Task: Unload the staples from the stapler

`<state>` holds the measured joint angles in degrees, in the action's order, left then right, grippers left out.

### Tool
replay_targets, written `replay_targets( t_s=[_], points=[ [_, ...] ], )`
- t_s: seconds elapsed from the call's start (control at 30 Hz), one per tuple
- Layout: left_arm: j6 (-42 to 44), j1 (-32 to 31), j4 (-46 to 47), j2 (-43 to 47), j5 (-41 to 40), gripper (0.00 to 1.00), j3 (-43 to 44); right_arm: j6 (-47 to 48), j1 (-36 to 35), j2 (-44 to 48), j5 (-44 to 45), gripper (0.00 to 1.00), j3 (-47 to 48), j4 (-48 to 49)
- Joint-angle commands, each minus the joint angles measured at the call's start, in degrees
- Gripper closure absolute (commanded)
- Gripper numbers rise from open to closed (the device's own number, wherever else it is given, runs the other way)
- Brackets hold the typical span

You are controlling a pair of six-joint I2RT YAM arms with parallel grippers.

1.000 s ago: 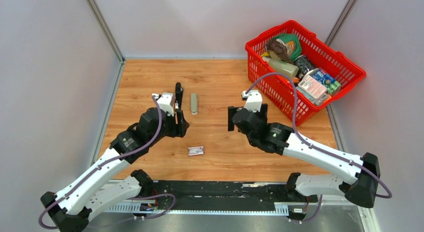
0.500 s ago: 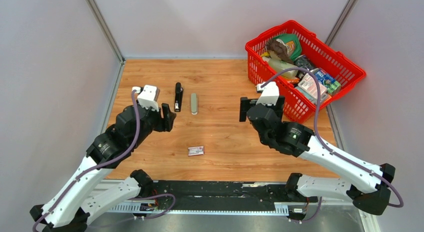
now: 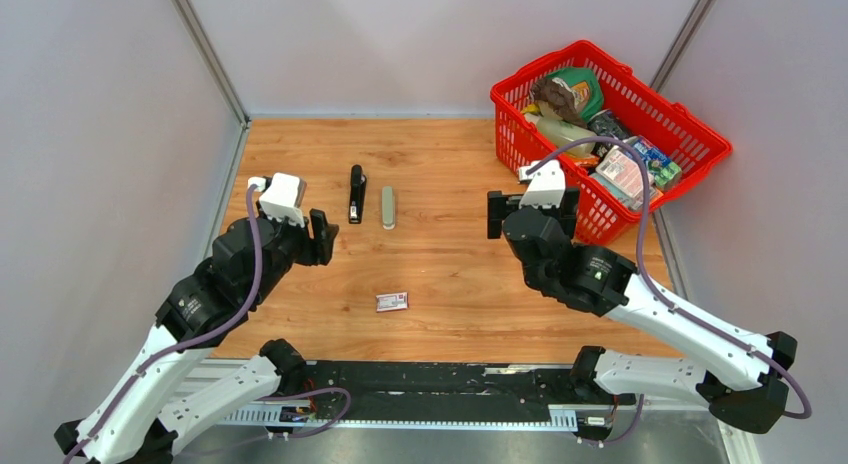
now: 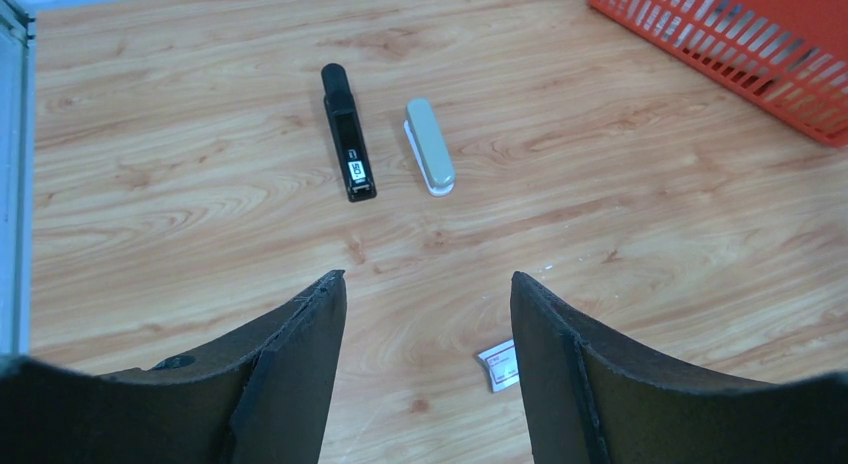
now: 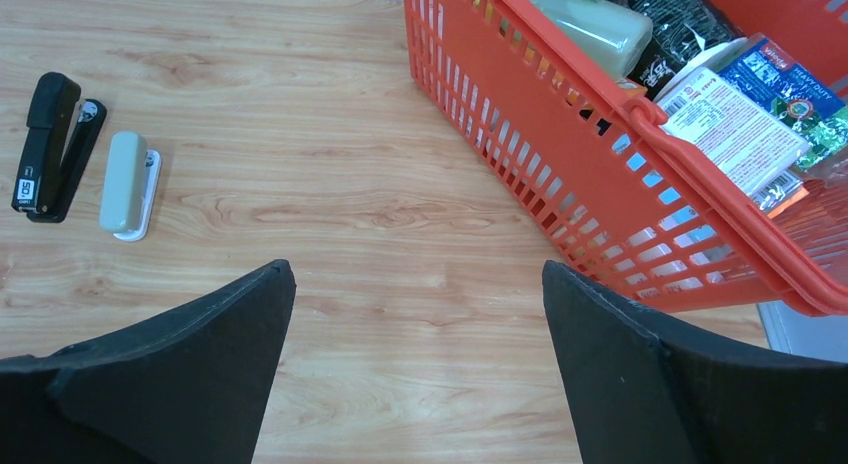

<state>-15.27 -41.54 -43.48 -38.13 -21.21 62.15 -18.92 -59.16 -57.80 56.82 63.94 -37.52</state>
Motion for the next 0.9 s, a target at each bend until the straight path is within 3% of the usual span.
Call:
replay_targets(
  t_s=[0.0, 0.87],
  points=[
    [2.6, -0.2, 0.2, 0.2, -1.3, 0.31, 1.9, 2.6, 0.1, 0.4, 2.6, 0.0, 3.0, 3.9],
    [1.6, -0.2, -2.4, 1.1, -2.5, 0.31, 2.8, 5.1, 0.2, 2.3, 0.0, 0.0, 3.4, 6.8]
  ],
)
